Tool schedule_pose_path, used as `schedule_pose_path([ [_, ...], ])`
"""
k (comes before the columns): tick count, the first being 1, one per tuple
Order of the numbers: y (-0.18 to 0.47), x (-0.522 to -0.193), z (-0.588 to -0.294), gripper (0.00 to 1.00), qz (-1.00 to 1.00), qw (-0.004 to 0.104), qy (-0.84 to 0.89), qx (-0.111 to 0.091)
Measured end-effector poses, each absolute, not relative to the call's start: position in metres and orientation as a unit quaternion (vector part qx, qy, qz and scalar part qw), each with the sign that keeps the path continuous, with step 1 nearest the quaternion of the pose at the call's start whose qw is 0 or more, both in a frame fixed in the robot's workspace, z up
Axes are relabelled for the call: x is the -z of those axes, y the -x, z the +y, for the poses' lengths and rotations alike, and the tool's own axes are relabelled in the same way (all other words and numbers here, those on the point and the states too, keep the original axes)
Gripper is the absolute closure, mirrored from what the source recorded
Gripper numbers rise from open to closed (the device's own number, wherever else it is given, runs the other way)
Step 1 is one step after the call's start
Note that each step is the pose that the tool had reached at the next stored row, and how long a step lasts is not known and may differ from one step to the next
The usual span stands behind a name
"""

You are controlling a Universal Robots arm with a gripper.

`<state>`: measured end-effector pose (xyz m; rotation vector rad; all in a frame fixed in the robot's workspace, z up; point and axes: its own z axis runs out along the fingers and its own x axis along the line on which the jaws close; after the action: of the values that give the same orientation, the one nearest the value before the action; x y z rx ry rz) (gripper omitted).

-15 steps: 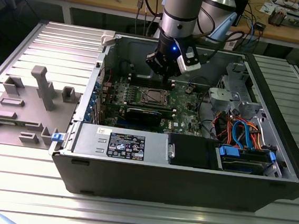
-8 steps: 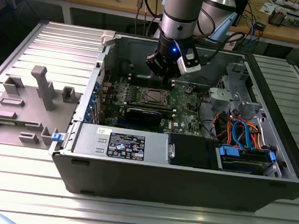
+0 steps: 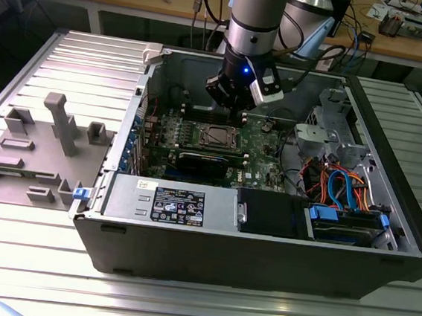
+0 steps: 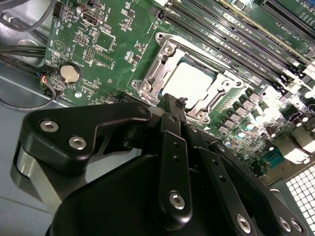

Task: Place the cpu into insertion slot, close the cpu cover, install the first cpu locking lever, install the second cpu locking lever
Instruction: 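Install the second cpu locking lever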

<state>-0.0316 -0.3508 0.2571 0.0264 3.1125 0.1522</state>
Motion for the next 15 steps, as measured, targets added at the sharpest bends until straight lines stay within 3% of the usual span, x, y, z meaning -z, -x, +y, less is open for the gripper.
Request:
schedule_pose_path([
  [15,0.0316,-0.2570,-0.3579,0.89,0.999,0.013,-0.009,-0.049],
])
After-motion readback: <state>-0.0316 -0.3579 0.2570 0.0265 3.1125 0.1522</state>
